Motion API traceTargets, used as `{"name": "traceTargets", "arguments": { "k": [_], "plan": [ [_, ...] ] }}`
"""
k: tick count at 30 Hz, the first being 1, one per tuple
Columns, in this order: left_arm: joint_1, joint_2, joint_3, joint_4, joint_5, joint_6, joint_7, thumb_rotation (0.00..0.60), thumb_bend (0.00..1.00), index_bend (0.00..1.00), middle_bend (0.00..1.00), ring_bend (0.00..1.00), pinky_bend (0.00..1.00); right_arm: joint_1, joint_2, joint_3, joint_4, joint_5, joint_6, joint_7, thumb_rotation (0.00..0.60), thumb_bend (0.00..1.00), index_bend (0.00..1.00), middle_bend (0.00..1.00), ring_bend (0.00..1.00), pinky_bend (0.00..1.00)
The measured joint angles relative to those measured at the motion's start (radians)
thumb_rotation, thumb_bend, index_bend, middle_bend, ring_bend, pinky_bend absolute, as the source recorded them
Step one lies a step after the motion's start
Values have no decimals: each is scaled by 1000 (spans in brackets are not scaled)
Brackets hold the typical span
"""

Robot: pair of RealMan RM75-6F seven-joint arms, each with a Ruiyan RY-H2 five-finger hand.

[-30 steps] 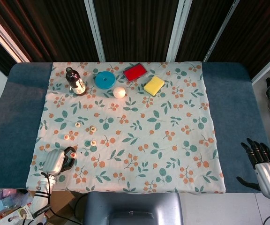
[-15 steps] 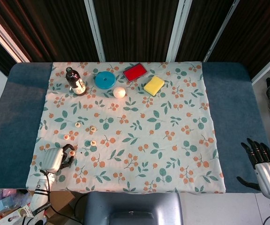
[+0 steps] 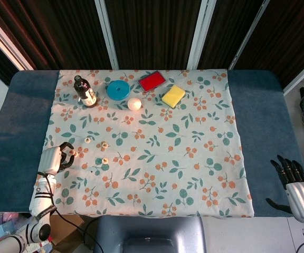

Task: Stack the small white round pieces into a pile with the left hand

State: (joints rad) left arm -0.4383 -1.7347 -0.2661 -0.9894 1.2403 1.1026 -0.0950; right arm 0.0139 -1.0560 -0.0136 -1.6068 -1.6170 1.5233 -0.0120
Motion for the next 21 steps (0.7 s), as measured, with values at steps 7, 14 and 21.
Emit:
{"name": "traceTargets", "arguments": {
  "k": [7, 14, 21],
  "plan": [
    [-12, -18, 7, 36, -15, -17, 7, 600, 412, 489, 1000, 1000, 1000, 1, 0, 2, -2, 6, -3, -2, 600, 118, 0, 0, 0, 0],
    [-22, -31, 12, 63, -29, -34, 17, 600, 410, 481, 1000, 1000, 1000, 1, 0, 2, -3, 7, -4, -4, 600, 118, 0, 0, 0, 0],
    [-32, -45, 17, 87, -36, -47, 25, 600, 411, 478, 1000, 1000, 1000, 2, 0, 3, -4, 10, -6, -6, 600, 117, 0, 0, 0, 0]
  ]
}}
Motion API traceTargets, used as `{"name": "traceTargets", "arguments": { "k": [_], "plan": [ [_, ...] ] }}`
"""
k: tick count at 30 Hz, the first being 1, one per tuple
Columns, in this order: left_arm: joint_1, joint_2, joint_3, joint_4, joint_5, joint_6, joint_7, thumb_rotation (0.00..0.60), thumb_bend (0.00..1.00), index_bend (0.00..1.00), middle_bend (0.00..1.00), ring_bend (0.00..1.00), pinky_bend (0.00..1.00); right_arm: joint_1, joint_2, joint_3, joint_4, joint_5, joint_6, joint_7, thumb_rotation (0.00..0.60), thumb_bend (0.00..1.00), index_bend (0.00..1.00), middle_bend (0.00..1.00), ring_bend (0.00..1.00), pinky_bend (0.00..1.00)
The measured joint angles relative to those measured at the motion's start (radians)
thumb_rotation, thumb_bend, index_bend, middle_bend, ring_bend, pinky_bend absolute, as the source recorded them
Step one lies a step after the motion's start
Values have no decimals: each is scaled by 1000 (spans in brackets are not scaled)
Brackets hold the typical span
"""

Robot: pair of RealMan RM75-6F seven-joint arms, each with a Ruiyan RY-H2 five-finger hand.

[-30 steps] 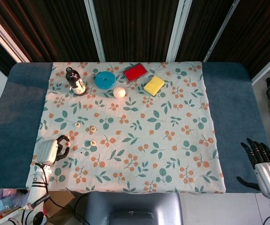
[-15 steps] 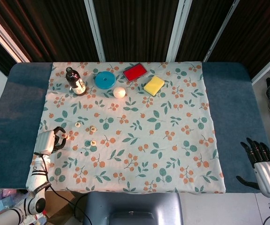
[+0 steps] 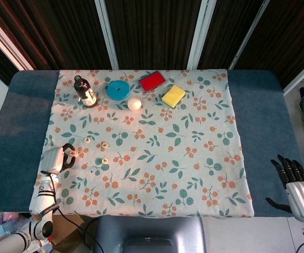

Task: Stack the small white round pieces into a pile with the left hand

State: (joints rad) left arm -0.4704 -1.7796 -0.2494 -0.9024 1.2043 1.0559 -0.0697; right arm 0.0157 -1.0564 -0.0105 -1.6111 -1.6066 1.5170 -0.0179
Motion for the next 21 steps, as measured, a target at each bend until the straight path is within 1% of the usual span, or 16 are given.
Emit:
{"name": "traceTargets", "arguments": {
  "k": [21],
  "plan": [
    [-11, -12, 4, 11, -7, 0, 2, 600, 412, 439, 1000, 1000, 1000, 0, 0, 1, 0, 3, 1, -1, 600, 118, 0, 0, 0, 0]
  ]
}}
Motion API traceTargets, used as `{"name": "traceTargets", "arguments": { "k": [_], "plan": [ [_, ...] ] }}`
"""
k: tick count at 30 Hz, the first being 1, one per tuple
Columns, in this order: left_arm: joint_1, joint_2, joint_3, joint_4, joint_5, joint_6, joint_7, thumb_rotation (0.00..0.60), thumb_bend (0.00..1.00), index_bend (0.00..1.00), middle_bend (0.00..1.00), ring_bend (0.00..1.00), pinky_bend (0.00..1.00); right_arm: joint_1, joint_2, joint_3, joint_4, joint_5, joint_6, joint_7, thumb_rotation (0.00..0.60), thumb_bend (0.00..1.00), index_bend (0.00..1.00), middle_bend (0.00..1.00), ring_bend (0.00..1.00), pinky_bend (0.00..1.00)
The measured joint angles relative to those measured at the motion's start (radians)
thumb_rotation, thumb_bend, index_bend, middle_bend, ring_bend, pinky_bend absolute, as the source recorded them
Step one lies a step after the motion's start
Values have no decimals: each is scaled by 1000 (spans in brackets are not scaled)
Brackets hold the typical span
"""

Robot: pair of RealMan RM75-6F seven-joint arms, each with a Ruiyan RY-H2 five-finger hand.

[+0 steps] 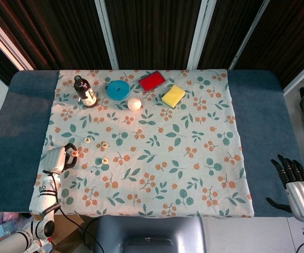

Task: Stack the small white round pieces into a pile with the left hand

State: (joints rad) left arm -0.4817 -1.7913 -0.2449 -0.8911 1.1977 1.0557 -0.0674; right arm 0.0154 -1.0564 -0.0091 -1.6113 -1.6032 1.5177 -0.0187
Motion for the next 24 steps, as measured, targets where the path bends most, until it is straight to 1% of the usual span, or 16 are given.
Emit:
{"name": "traceTargets", "arguments": {
  "k": [6, 14, 17, 24],
  "plan": [
    [-1, 6, 2, -7, 1, -1, -3, 600, 410, 406, 1000, 1000, 1000, 1, -1, 0, 2, -2, 0, -1, 600, 118, 0, 0, 0, 0],
    [3, 18, 7, -28, 6, 8, -2, 600, 411, 390, 1000, 1000, 1000, 0, -2, 0, 1, -2, 2, -1, 600, 117, 0, 0, 0, 0],
    [11, 28, 13, -53, 22, 30, -13, 600, 411, 390, 1000, 1000, 1000, 0, -3, 0, 0, -2, 0, -4, 600, 118, 0, 0, 0, 0],
    [36, 62, 55, -176, 86, 88, -29, 600, 410, 384, 1000, 1000, 1000, 3, -6, -3, -3, -8, -3, -12, 600, 117, 0, 0, 0, 0]
  ]
}}
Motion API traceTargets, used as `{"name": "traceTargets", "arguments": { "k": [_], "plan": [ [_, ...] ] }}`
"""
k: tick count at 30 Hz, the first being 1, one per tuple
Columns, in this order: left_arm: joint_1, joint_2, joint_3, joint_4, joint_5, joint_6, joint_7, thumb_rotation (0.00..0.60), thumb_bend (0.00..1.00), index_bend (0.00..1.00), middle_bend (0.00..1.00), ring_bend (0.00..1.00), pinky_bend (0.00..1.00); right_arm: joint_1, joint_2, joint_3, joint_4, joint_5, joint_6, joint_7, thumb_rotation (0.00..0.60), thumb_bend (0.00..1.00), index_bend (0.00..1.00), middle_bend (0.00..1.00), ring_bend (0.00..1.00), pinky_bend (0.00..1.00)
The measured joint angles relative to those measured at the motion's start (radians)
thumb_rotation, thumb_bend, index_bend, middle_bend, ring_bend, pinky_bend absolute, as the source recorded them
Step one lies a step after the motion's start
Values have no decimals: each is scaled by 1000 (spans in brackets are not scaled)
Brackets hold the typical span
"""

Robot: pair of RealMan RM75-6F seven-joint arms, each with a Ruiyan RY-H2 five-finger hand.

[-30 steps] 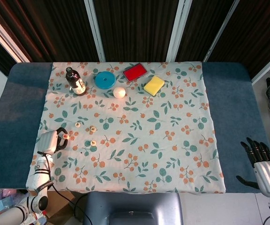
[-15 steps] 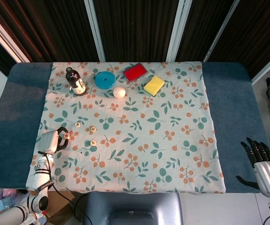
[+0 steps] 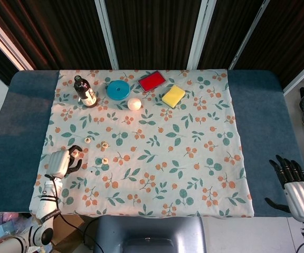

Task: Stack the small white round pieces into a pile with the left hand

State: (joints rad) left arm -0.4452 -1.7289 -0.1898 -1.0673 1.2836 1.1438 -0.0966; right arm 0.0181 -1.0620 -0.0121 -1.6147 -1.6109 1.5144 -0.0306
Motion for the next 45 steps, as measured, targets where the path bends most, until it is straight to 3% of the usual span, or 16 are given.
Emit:
{"name": "traceTargets", "arguments": {
  "k": [8, 18, 45],
  "plan": [
    [-14, -37, 21, -52, 20, 0, 56, 600, 407, 367, 1000, 1000, 1000, 2, 3, -2, 1, -4, -2, 8, 600, 118, 0, 0, 0, 0],
    [-68, -144, 3, 6, -17, -43, 166, 600, 406, 368, 1000, 1000, 1000, -1, 12, -2, 7, -4, 5, 30, 600, 117, 0, 0, 0, 0],
    [-77, -160, -2, 38, -32, -51, 177, 600, 406, 491, 1000, 1000, 1000, -3, 14, -1, 12, -9, 14, 42, 600, 118, 0, 0, 0, 0]
  ]
}}
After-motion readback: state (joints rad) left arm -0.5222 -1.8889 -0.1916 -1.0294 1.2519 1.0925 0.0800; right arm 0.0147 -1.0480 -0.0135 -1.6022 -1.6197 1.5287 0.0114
